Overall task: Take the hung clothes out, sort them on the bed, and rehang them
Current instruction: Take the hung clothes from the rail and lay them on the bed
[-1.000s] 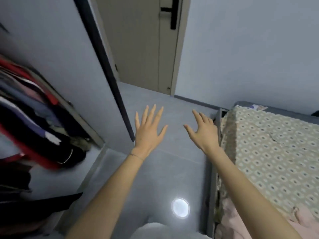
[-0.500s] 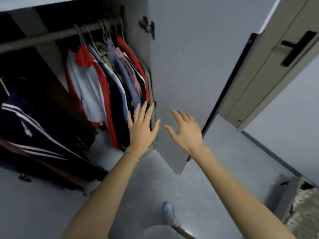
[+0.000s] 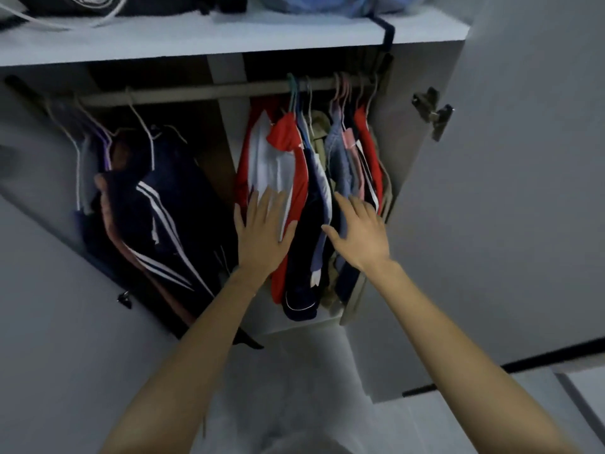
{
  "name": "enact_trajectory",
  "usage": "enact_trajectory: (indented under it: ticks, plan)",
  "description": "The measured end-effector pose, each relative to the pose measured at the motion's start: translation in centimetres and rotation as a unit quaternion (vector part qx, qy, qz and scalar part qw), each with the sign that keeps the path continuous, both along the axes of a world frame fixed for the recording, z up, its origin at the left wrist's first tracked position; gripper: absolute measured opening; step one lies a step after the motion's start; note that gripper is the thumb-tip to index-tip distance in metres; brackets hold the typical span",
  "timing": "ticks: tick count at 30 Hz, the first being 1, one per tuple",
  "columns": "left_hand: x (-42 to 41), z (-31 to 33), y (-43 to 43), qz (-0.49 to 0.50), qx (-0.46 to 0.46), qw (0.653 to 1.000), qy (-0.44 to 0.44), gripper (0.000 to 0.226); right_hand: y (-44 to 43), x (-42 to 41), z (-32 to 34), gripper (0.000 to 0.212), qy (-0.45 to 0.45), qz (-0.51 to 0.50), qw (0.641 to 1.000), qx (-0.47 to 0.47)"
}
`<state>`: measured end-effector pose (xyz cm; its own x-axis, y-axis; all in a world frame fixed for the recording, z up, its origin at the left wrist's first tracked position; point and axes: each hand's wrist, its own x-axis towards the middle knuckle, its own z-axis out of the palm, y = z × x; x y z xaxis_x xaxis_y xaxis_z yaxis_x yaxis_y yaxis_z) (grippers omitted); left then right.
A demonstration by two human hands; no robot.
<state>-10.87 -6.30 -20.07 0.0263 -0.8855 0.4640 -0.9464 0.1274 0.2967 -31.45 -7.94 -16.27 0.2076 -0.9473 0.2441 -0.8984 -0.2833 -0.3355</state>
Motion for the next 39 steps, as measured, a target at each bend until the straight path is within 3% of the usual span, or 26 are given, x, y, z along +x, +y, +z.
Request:
enact_trajectory:
  ticks: [10, 17, 25, 33, 39]
  plan:
    - [7.0, 0.7, -8.4, -0.001, 0.019, 1.0, 0.001, 0.067, -10.7, 7.7, 2.3, 0.069, -0.026, -0.001, 0.999, 0.026]
    - [11.5, 1.6, -13.1, -0.027, 0.059, 0.998, -0.014, 0.074, -16.2, 11.9, 2.2, 0.039, -0.057, -0.068, 0.995, 0.039]
    - [13.1, 0.7, -17.1, -0.056, 0.072, 0.996, -0.004, 0.072, -18.9, 13.3, 1.8, 0.026, -0.068, -0.117, 0.99, 0.035]
    - [13.5, 0.5, -19.4, -0.074, 0.069, 0.995, 0.022, 0.073, -19.5, 15.5, 3.0, 0.039, -0.008, -0.167, 0.986, 0.024]
    - [13.9, 0.7, -20.5, -0.087, 0.079, 0.992, 0.039, 0.066, -19.6, 16.2, 3.0, 0.031, -0.01, -0.165, 0.986, 0.017]
